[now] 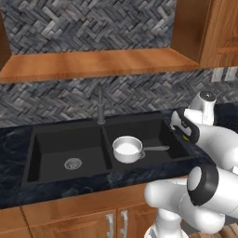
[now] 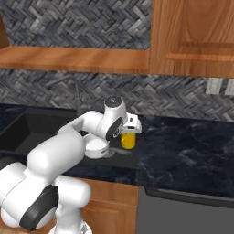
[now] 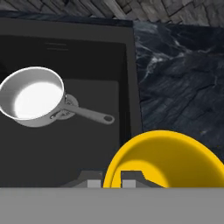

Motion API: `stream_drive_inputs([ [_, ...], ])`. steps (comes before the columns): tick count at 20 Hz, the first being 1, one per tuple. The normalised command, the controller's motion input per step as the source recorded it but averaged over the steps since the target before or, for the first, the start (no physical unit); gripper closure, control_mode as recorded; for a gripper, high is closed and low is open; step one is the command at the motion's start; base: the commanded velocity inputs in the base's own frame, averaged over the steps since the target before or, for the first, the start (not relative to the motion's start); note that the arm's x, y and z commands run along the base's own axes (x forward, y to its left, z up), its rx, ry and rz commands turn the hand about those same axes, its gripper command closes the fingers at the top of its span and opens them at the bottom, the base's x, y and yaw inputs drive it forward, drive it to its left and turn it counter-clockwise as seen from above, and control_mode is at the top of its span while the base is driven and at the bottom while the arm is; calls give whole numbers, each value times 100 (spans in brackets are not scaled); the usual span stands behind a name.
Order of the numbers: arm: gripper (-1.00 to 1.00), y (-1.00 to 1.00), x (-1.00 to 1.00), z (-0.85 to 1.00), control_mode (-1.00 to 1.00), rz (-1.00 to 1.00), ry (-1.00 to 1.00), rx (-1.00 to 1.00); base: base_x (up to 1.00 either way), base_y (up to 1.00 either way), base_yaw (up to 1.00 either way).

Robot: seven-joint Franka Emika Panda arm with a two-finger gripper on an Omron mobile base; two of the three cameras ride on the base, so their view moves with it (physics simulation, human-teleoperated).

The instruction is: Place the mug in the left basin and the saucepan in the right basin of the sink.

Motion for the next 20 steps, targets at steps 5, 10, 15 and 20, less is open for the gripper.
stream_drive_inputs([
  [5, 100, 0, 0, 0, 100, 0, 0, 0, 0, 78, -10],
  [10, 100, 0, 0, 0, 100, 0, 0, 0, 0, 74, -8],
  [15, 100, 0, 0, 0, 100, 0, 0, 0, 0, 61, -4],
  [20, 100, 0, 0, 0, 100, 0, 0, 0, 0, 35, 0],
])
